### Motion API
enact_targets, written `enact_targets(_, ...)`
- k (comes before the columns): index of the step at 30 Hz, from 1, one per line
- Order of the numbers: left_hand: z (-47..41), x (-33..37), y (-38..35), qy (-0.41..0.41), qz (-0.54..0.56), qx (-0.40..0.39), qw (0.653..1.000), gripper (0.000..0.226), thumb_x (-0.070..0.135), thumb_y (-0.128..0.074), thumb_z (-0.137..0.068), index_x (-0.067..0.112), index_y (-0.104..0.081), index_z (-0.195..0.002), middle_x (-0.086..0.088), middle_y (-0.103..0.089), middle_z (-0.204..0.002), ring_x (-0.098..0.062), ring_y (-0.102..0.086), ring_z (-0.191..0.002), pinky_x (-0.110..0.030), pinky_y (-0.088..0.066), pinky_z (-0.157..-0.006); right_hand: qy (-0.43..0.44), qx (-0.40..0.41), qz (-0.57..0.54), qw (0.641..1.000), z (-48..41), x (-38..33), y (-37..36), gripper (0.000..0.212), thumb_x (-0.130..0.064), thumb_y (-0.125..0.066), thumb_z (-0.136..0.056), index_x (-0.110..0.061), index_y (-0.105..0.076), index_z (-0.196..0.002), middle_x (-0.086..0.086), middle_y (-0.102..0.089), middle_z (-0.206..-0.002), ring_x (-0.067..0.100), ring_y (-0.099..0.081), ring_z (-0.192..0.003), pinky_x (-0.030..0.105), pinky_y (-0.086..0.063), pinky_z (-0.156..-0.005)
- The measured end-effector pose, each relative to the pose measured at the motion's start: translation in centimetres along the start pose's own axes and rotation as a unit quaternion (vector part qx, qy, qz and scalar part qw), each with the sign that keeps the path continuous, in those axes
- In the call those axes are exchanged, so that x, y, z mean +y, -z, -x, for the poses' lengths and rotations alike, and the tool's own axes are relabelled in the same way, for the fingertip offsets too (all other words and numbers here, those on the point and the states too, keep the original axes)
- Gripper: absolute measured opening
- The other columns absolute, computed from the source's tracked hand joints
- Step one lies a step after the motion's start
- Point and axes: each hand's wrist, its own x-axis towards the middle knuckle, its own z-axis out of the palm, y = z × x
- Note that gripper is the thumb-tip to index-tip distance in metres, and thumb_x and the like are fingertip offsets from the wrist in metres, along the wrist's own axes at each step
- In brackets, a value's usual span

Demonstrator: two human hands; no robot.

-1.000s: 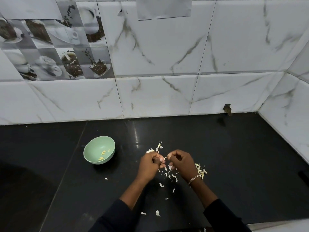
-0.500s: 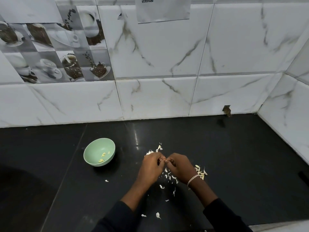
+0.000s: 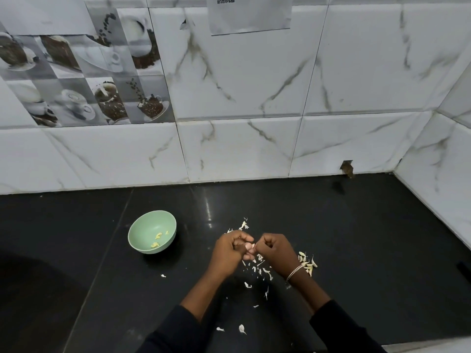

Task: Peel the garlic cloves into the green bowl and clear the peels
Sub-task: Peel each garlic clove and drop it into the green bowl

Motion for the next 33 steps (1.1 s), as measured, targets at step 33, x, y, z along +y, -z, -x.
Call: enact_targets(33, -1.2, -6.9, 0.0, 0.185, 0.103, 0.086, 0.974, 0.007, -0.008, -0.063, -0.091, -0.005, -0.069, -0.088, -0.016, -0.07, -0.076, -0.021, -0.069, -0.064, -0.024, -0.058, -0.063, -0.178, 0.007, 0.075, 0.981, -3.7, 5.7, -0.3, 0.031, 0.008, -0.047, -0.089, -0.009, -0.068, -0.074, 0.013, -0.073, -0.075, 0.012, -0.068, -0.053, 0.03, -0.063, -0.063)
